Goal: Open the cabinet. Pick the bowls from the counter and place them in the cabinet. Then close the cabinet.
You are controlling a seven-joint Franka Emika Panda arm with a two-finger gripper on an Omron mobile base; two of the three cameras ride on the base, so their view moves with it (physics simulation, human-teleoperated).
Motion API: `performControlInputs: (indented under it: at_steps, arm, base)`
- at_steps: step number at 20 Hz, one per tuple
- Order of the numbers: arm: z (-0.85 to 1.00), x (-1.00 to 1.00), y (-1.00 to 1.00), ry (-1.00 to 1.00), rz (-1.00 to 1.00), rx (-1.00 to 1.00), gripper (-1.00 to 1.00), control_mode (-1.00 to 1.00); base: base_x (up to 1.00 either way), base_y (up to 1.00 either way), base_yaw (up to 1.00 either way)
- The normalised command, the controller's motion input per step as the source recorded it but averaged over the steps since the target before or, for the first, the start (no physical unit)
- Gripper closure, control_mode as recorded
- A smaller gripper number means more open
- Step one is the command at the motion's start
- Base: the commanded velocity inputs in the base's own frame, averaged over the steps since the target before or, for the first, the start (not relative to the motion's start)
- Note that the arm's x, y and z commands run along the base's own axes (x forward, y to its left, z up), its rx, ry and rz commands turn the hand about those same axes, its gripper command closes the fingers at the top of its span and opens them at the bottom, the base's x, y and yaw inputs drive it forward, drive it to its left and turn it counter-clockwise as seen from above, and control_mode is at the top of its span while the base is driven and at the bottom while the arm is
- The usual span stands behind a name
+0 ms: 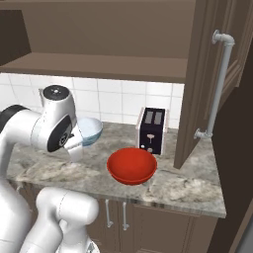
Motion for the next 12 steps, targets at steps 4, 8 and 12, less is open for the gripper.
performControlInputs:
  at_steps: [4, 8, 12]
  arm:
    - [-0.25, 0.53, 0.00, 0.00, 0.00, 0.00, -1.00, -1.00]
    - [-0.25, 0.53, 0.00, -0.05, 0.00, 0.00, -1.00, -1.00]
    - [-0.17, 0.38, 0.00, -0.05, 0.01, 0.02, -1.00, -1.00]
  base:
    - [0.00, 0.00, 0.00]
    - [0.00, 0.00, 0.00]
    - [0.00, 0.00, 0.00]
